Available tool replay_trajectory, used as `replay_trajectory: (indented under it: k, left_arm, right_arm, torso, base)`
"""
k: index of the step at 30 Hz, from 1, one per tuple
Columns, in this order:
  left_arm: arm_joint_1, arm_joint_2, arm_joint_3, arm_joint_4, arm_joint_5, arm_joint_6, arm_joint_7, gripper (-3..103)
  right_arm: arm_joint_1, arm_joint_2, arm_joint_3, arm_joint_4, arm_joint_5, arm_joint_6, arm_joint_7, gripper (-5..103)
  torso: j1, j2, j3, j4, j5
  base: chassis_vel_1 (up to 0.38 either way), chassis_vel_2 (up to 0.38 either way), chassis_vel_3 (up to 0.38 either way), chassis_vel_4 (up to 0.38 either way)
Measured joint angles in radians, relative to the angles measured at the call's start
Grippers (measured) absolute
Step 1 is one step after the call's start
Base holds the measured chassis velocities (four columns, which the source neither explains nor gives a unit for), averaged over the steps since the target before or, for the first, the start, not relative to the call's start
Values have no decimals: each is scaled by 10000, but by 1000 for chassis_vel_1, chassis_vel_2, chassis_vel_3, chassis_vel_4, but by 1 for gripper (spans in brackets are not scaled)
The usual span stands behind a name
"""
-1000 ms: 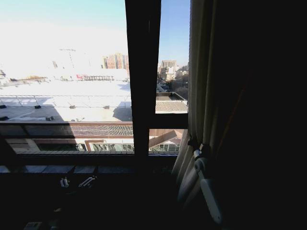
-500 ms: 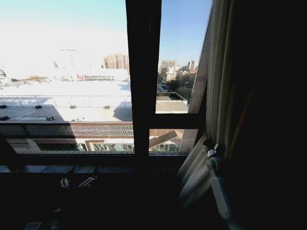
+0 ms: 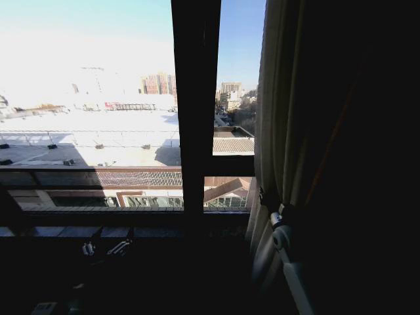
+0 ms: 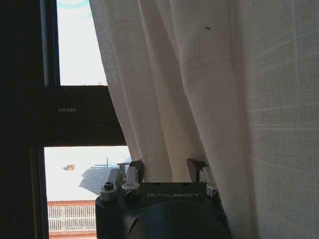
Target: Open the curtains by pulling them apart, changing their state from closed to fully open.
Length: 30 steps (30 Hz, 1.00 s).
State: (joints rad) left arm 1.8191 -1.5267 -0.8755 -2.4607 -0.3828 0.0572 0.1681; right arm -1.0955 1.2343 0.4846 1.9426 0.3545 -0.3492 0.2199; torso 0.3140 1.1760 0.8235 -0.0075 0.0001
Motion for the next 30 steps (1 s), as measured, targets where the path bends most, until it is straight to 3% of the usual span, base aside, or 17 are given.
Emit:
replay_trajectory:
  k: [2,6,8,11,13,14,19,30]
  left_arm:
    - [-37,9,20,-9,-19,58,-93,100]
    - [-149,0,94,-30,-44,153,-245,100]
    - [-149,-3,101,-50,-39,155,-245,100]
    - [-91,8,99,-165,-36,154,-246,100]
    - [-77,12,97,-174,-38,155,-246,100]
    - [-29,16,94,-192,-41,154,-246,100]
    - [137,15,93,-201,-44,91,-227,100]
    - [258,26,41,-220,-67,-36,-209,100]
  right_arm:
    - [-428,-45,-42,406,24,-19,47,50]
    - [-2237,-4,-3,2316,25,-28,531,71]
    - [-2554,38,46,2651,14,-28,628,71]
    - [-3497,157,293,3472,-67,-28,697,88]
    - [-3621,181,334,3563,-115,-21,697,88]
    - [-3781,255,405,3672,-360,42,664,97]
    - [-3822,507,446,3642,-1228,356,315,100]
    - [-3728,614,258,3678,-1291,392,243,100]
  torso:
    - [0,1,0,-1,1]
    - [-1,1,-1,-4,-1]
    - [-1,2,-1,-3,-1]
    - [-1,1,-2,-3,0]
    - [-1,2,-1,-3,0]
    - [-1,2,-2,-3,0]
    - [0,1,0,0,0]
    - [-2,2,-1,-1,2]
  base:
    - [0,0,0,0]
    - [0,0,0,0]
    - [0,0,0,0]
    - [0,0,0,0]
    - [0,0,0,0]
    - [0,0,0,0]
    - [0,0,0,0]
    - [-1,39,-3,-42]
